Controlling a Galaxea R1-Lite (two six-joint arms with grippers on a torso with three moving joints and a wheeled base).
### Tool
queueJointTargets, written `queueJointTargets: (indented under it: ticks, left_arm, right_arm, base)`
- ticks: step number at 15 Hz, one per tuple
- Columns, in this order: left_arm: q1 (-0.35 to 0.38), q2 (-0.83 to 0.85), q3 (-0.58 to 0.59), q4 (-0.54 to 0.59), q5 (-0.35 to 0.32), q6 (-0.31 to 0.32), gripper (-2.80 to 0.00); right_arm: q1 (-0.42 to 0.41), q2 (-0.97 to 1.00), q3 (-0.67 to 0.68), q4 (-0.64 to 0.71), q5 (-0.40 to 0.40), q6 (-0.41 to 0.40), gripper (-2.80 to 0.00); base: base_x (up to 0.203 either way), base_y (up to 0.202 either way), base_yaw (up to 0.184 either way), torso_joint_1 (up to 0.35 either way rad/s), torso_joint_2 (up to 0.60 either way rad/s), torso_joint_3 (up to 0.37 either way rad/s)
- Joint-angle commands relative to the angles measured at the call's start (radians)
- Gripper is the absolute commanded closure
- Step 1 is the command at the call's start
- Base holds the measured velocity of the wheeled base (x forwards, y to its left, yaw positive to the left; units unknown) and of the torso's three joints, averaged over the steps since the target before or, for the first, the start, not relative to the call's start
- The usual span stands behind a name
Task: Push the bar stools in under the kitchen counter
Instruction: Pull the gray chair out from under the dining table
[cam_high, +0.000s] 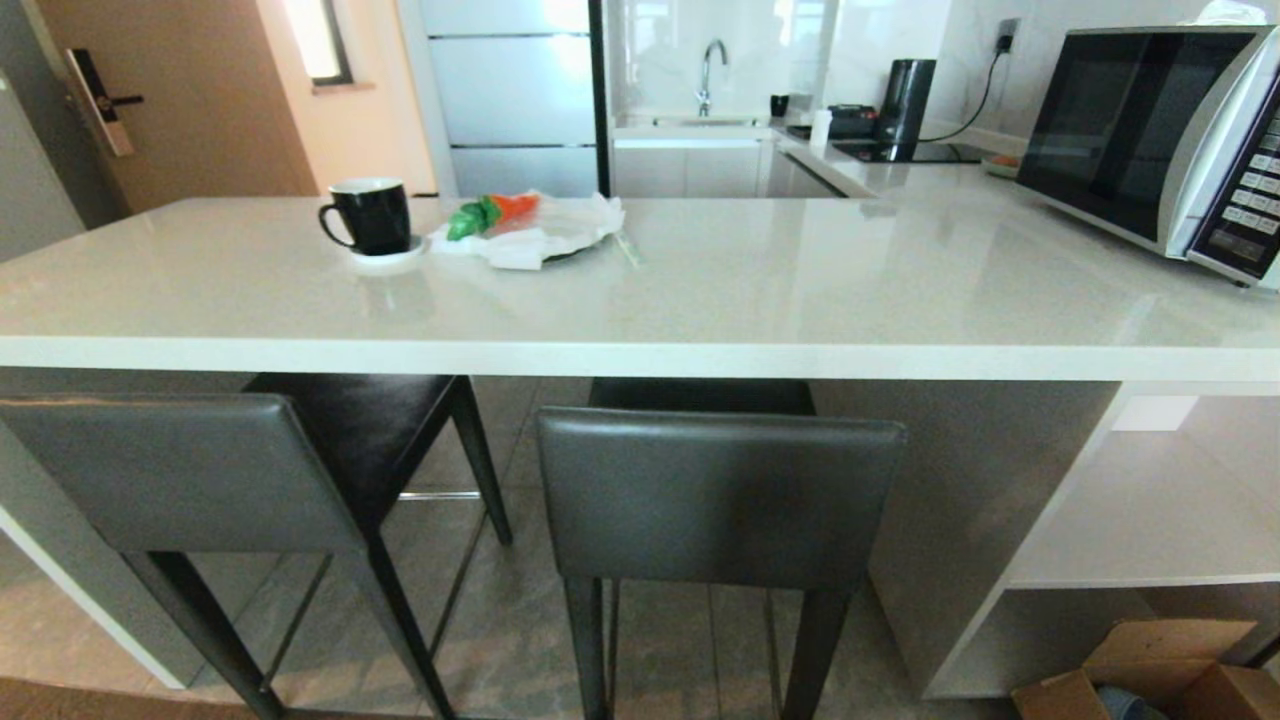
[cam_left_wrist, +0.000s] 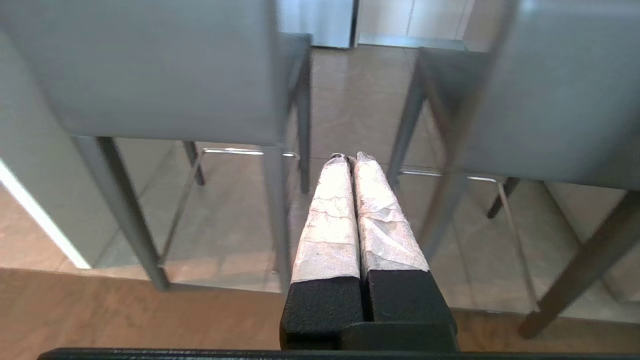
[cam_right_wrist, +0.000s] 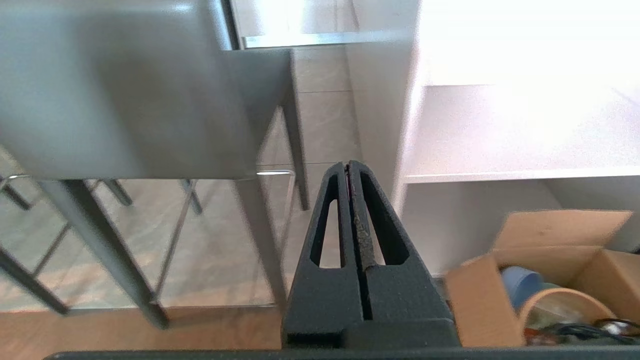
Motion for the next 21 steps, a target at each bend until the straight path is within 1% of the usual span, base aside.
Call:
queueJointTargets:
  ticks: [1, 4, 13, 16, 21]
  left_arm:
    - [-0.001, 0.0, 0.003, 0.0, 0.0, 0.0, 0.0]
    - [-0.001, 0.0, 0.003, 0.0, 0.0, 0.0, 0.0]
    - [-0.001, 0.001, 0.003, -0.001, 0.0, 0.0, 0.0]
    - [-0.001, 0.0, 0.003, -0.002, 0.0, 0.0, 0.0]
    - [-0.001, 0.001, 0.003, -0.001, 0.0, 0.0, 0.0]
  right_arm:
    - [0.0, 0.002, 0.0, -0.001, -0.001, 0.0, 0.0]
    - [0.0, 0.002, 0.0, -0.001, -0.001, 0.0, 0.0]
    - [0.0, 0.002, 0.0, -0.001, -0.001, 0.0, 0.0]
    - [0.0, 0.002, 0.0, -0.001, -0.001, 0.0, 0.0]
    - [0.0, 0.002, 0.0, -0.001, -0.001, 0.0, 0.0]
  base:
    - [0.0, -0.195, 0.001, 0.002, 0.0, -0.001]
    - [0.0, -0.133, -0.003, 0.002, 0.0, 0.003]
    - [0.0, 0.0, 0.0, -0.003, 0.0, 0.004]
    - [0.0, 0.0, 0.0, -0.12, 0.32, 0.193]
    - [0.0, 0.0, 0.0, -0.159, 0.45, 0.285]
